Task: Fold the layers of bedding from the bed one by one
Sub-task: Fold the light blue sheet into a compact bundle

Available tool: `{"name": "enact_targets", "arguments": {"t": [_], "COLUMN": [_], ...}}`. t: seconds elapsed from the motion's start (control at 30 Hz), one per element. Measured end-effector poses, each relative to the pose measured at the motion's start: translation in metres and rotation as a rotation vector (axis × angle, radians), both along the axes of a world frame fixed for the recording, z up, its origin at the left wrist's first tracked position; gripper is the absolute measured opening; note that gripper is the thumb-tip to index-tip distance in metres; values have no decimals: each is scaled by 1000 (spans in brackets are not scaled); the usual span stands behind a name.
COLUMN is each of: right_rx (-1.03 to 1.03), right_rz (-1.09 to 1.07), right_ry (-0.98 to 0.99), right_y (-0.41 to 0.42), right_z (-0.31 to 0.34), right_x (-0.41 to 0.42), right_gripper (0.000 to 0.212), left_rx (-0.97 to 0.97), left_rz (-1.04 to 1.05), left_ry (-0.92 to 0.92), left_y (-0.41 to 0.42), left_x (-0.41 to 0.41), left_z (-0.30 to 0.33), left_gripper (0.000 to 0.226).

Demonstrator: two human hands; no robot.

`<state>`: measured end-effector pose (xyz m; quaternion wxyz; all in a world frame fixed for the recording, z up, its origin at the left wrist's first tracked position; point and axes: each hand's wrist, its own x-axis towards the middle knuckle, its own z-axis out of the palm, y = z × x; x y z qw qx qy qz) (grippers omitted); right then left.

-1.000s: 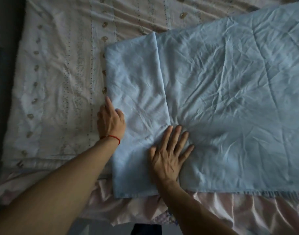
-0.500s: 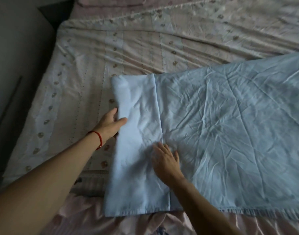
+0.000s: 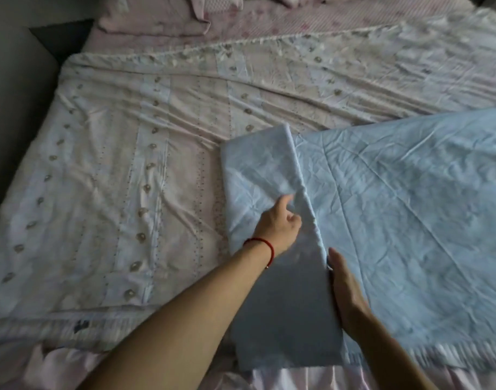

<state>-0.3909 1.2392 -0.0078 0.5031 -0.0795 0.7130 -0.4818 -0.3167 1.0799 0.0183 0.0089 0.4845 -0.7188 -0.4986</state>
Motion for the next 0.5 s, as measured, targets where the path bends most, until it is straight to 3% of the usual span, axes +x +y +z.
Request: {"name": "enact_targets", "arguments": {"t": [0.1,0.17,0.23,0.37,0.43,0.5], "right_rx": [154,248,277,298,382,501], "right_rz": [250,439,454,473,603,773], "right_ry": [212,363,418,480,473,523], "right_y": [28,42,48,53,43,28], "right_z": [-38,-58,-63,-63,-60,-51], "right_x": [-21,-24,-22,-21,-25,-33], "right_gripper": [60,50,35,28,29,43], "left_rx": [-309,-451,-486,-354,-267,-166], "left_rz": [-129,-126,-79,130,228,335], "left_ry": [-303,-373,-409,-336,-262,-228], "left_y": [32,44,46,44,41,36], "left_x": [39,70,96,113,113,112], "left_z": [-44,-69,-79,-83,-85,-84], "left_gripper": [60,56,57,69,74,71]}}
